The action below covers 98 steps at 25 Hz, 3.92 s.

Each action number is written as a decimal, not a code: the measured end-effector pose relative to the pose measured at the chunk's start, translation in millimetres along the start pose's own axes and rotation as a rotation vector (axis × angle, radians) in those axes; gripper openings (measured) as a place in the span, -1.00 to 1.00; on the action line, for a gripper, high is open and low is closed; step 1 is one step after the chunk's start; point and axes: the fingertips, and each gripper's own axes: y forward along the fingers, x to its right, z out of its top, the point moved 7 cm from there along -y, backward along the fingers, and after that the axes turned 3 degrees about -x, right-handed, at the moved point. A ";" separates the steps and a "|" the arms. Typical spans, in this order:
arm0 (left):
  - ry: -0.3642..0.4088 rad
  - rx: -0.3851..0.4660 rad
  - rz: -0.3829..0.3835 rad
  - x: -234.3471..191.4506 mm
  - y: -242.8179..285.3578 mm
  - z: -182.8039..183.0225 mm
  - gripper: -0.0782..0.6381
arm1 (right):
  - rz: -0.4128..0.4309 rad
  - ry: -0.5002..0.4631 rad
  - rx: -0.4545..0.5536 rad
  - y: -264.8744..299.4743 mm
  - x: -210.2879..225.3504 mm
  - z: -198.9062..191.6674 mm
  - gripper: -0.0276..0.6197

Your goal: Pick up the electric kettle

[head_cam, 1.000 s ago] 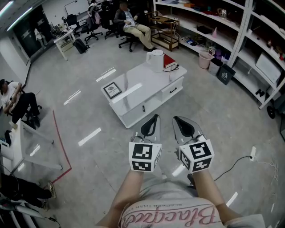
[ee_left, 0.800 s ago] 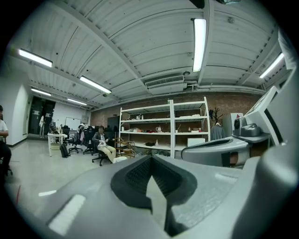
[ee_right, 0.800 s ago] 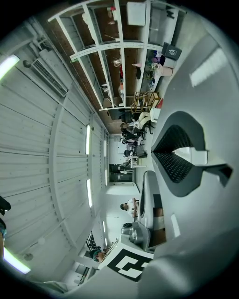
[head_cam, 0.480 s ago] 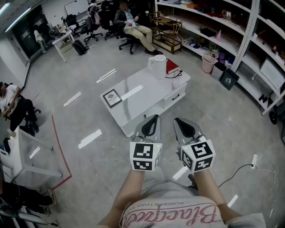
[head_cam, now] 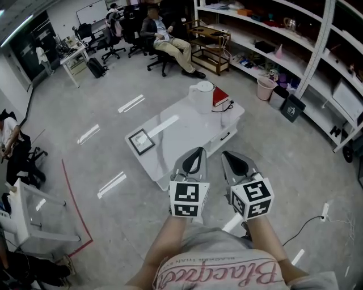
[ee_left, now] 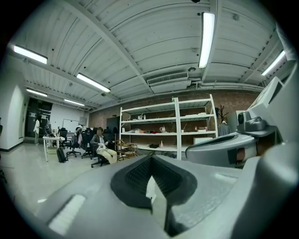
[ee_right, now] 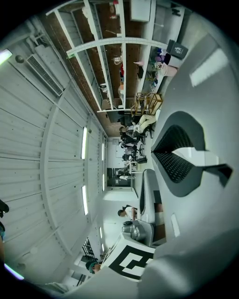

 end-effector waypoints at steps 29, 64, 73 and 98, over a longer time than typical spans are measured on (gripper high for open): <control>0.030 -0.045 0.008 -79.5 149.5 -0.8 -0.78 | 0.002 0.035 -0.020 133.7 100.0 26.7 -0.84; -0.064 -0.046 0.170 -121.2 419.0 14.1 -0.52 | 0.222 -0.001 -0.166 346.1 340.5 53.7 -0.84; -0.100 -0.071 0.148 -190.9 463.1 -12.4 -0.52 | 0.242 0.020 -0.215 428.0 342.8 43.5 -0.84; -0.100 -0.174 0.254 -260.1 597.8 -194.0 -0.45 | 0.047 0.081 -0.203 566.0 400.1 -124.8 -0.84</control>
